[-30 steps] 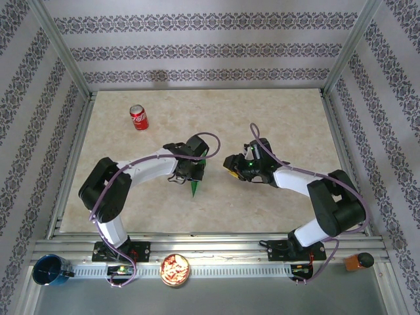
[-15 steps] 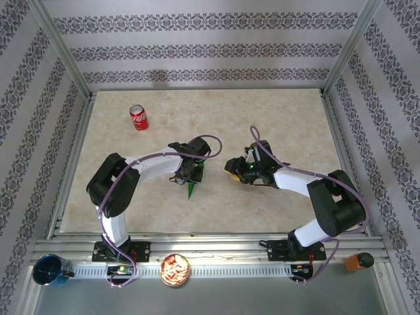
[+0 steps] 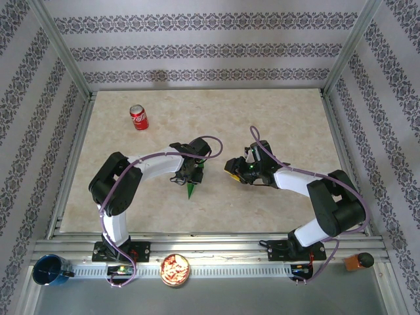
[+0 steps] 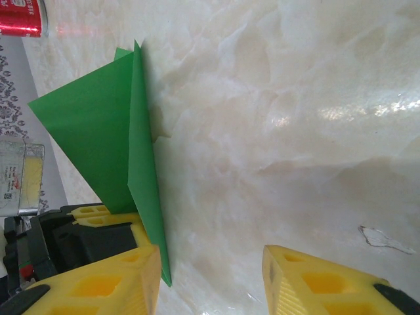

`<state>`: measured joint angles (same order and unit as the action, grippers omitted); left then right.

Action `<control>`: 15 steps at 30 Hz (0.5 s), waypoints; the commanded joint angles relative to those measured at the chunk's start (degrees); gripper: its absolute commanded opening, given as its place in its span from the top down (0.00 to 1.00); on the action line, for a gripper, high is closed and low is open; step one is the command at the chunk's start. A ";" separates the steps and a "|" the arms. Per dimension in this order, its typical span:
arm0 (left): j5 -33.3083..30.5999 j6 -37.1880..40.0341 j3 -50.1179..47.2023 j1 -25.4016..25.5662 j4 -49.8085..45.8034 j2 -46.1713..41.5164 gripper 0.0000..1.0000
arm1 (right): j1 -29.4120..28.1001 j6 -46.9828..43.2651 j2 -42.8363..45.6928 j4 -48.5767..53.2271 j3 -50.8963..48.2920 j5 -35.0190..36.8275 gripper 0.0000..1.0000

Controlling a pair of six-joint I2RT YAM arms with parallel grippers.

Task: Fold a paper plane with a square sheet of paper (pick it up from the middle)
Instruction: Move a paper plane to the center of the table.

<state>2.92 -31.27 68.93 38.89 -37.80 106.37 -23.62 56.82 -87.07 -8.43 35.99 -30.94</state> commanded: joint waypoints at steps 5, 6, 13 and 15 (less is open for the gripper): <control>-0.02 0.75 0.28 -0.39 0.12 2.16 0.85 | -0.11 -0.65 -0.91 -0.71 -0.48 -0.88 0.54; -0.02 0.56 0.24 -0.34 0.26 2.45 0.84 | -0.11 -0.65 -0.98 -0.71 -0.48 -0.86 0.54; 0.05 -0.61 -0.39 -0.37 1.58 3.93 0.79 | -0.11 -0.78 -0.82 -0.76 -0.66 -1.03 0.54; 0.08 -1.06 -0.33 -0.39 1.95 4.32 0.77 | -0.04 -0.92 -0.74 -0.78 -0.74 -1.14 0.54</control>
<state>2.98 -31.53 68.95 38.89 -37.23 107.74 -23.62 56.82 -87.42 -8.62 35.99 -30.98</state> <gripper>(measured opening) 0.220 0.460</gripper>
